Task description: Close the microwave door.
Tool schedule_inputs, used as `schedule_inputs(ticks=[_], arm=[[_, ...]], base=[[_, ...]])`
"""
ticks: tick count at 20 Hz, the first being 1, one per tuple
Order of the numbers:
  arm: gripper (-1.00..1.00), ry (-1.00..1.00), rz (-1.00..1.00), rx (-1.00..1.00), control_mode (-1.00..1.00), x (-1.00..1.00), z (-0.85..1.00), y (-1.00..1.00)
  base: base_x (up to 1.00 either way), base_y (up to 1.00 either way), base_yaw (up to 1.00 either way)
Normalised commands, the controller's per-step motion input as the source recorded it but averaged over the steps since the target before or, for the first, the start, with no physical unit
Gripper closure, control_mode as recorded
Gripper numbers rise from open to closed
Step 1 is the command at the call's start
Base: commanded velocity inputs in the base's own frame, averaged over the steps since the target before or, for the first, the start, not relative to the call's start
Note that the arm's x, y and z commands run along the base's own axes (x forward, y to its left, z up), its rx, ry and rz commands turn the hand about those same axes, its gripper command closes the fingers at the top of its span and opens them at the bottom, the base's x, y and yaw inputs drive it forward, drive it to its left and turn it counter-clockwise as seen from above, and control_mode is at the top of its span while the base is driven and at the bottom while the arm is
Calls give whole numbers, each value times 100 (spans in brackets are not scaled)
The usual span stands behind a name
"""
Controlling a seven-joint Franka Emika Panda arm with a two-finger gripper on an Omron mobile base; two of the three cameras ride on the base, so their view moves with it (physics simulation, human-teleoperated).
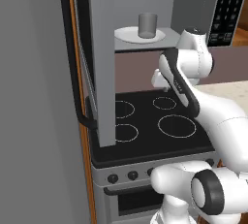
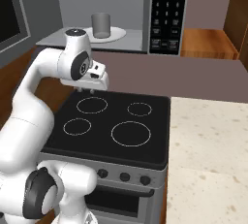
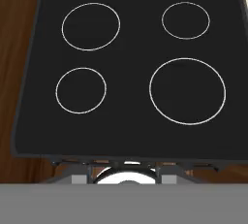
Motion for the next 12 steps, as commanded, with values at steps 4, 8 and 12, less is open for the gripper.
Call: schedule_inputs(ticks=[4, 8, 12], arm=[[-100, -15, 0, -3, -100, -25, 0, 19], [-100, -40, -2, -2, -100, -100, 13, 23], [-100, -54, 0, 0, -100, -100, 28, 2]], base=[[0, 0, 0], [0, 0, 0], [0, 0, 0]])
